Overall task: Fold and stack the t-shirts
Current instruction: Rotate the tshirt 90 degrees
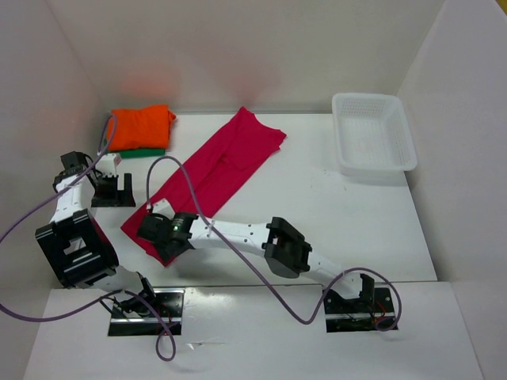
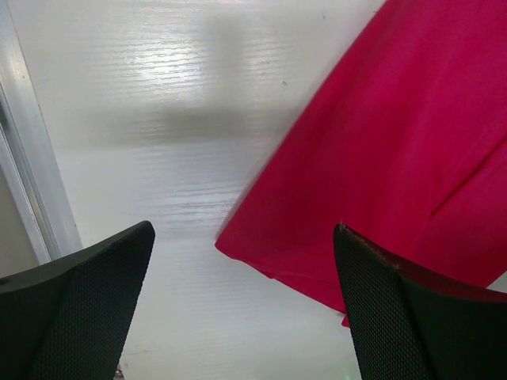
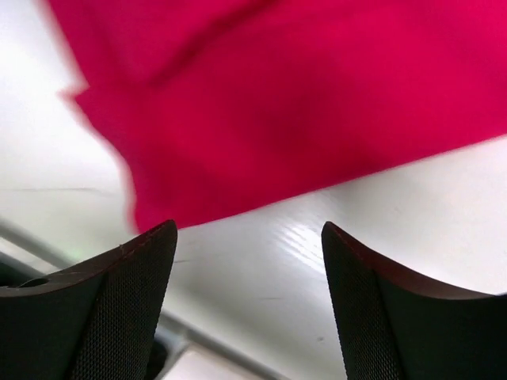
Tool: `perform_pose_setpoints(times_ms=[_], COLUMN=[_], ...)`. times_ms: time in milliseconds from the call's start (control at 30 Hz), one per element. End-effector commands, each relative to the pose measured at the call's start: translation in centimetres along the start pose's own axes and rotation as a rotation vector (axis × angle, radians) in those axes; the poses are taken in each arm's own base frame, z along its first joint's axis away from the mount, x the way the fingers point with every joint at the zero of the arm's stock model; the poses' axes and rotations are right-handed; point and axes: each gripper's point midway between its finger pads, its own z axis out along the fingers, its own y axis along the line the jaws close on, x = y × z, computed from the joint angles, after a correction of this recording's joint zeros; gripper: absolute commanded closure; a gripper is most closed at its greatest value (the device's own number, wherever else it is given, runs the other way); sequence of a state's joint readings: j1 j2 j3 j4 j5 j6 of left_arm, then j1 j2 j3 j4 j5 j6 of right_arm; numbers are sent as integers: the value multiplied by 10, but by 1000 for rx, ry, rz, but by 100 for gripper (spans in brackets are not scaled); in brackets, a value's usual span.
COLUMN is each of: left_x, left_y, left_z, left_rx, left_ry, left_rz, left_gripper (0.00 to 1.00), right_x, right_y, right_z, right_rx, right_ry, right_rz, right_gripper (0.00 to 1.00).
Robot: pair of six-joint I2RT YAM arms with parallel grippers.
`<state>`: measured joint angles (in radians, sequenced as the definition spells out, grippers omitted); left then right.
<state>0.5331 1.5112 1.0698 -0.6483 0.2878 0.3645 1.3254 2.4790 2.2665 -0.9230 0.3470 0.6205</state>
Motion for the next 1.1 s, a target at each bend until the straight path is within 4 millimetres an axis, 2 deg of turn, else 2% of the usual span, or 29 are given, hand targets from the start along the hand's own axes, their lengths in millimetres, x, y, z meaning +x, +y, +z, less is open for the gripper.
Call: perform_pose_setpoints(times_ms=[0, 100, 133, 167, 233, 300, 333, 400, 433, 533, 700, 900, 1033, 1067], left_x=[-5, -5, -5, -5, -5, -5, -1, -1, 0, 2, 3, 7, 9, 9], left_y=[-4, -3, -3, -3, -4, -3, -1, -1, 3, 7, 10, 7, 10, 10], left_z=[-7, -7, -7, -7, -7, -7, -6, -6, -7, -8, -9, -5, -4, -4], left_rx=[15, 19, 19, 19, 27, 27, 25, 25, 19, 6, 1, 18, 17, 17], left_ry=[-44, -49, -49, -49, -53, -53, -46, -47, -48, -44, -45, -34, -27, -27], left_rz=[27, 19, 19, 19, 29, 39, 27, 39, 39, 42, 34, 28, 17, 17], left_gripper=[0, 0, 0, 0, 0, 0, 0, 0, 0, 0, 0, 0, 0, 0], right_x=[-26, -15, -32, -11, -18, -15, -7, -12, -8, -7, 5, 8, 19, 28], right_y=[14, 15, 18, 17, 35, 34, 32, 26, 24, 21, 38, 41, 51, 52], right_z=[-17, -2, -23, 7, 0, 4, 11, 6, 10, 3, -10, -8, -5, -2], right_rx=[-85, -54, -75, -49, -149, -144, -125, -119, -108, -83, -95, -117, -158, -171], right_ry=[-18, 44, 16, 70, 51, 58, 83, 84, 100, 97, 75, 90, 117, 153], right_rz=[46, 24, 35, 1, -12, -14, -13, -4, -10, -22, -135, -145, -174, -192], right_gripper=[22, 22, 22, 22, 22, 24, 24, 27, 29, 41, 41, 37, 36, 36])
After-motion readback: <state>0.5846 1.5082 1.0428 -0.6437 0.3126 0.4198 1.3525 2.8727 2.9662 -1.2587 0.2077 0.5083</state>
